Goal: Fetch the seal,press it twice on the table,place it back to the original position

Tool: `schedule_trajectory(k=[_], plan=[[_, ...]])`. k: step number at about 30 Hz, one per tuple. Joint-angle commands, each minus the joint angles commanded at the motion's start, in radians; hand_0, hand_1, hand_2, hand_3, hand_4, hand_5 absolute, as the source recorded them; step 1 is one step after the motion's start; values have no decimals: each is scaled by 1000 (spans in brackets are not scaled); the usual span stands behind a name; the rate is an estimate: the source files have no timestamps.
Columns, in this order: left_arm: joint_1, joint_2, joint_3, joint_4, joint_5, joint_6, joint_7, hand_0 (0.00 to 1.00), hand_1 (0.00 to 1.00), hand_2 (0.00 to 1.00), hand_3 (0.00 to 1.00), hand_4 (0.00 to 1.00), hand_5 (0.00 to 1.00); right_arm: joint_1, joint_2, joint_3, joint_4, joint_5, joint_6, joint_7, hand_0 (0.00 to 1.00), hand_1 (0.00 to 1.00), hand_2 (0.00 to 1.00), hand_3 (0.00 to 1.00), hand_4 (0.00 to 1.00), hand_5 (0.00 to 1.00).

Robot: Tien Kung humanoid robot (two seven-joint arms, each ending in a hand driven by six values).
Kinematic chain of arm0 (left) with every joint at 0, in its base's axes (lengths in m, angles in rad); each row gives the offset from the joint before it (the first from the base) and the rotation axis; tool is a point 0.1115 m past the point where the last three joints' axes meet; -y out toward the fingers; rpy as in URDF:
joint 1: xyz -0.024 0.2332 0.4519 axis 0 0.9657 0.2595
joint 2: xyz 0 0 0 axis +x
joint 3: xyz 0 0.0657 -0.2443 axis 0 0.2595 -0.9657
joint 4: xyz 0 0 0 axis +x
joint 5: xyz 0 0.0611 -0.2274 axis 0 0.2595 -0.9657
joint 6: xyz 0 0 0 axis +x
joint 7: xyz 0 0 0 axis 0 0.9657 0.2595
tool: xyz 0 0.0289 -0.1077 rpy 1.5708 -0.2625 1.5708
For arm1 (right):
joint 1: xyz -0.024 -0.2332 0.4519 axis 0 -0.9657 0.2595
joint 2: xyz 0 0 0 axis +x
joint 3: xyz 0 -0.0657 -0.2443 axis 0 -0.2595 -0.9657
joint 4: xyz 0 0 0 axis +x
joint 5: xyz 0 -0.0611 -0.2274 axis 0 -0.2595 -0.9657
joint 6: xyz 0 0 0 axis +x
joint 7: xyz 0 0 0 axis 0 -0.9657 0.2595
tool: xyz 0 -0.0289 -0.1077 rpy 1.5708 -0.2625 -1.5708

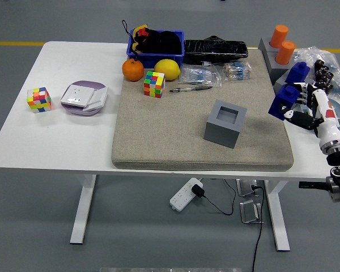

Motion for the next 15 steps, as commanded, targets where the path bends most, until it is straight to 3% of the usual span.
schedule_trajectory(k=[15], plan=[[1,-2,4,-1,2,-1,0,722,696,686,725,642,228,22,36,-101,-111,55,-3,23,594,460,460,508,621,2]])
